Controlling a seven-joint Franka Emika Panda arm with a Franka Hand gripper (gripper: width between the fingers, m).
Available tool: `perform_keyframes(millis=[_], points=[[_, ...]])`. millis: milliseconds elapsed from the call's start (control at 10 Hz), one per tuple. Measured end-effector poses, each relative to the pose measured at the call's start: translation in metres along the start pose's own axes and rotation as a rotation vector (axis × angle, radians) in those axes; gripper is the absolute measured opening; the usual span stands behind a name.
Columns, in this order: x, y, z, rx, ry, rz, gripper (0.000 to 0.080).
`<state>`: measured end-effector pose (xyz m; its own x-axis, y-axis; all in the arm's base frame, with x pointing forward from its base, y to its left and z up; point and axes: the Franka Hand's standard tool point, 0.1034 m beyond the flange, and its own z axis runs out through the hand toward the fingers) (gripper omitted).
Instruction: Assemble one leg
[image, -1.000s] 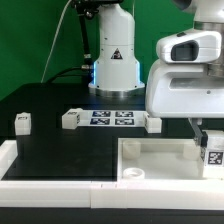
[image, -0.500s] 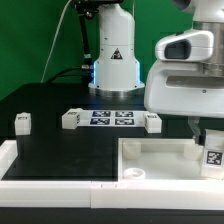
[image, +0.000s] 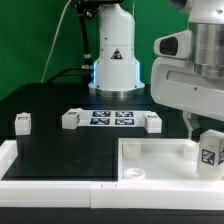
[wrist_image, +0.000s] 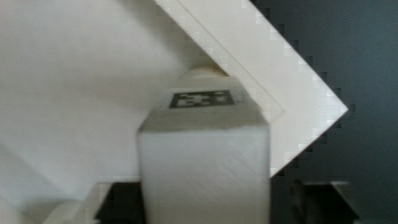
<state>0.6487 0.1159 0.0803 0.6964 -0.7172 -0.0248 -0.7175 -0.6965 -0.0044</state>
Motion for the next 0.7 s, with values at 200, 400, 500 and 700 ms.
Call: perform_keyframes(millis=[200, 400, 500, 700], points=[[0.0, 0.0, 0.0001, 0.0, 0.0, 0.0, 0.062], [0.0003, -0.0003, 0.0009, 0.004, 0.004, -0.04, 0.0641], [-0.0017, 0.0, 0.0038, 0.008, 0.009, -0.087, 0.0648], [-0.0067, -0.0027, 0.0035, 0.003, 0.012, -0.417, 0.0649]])
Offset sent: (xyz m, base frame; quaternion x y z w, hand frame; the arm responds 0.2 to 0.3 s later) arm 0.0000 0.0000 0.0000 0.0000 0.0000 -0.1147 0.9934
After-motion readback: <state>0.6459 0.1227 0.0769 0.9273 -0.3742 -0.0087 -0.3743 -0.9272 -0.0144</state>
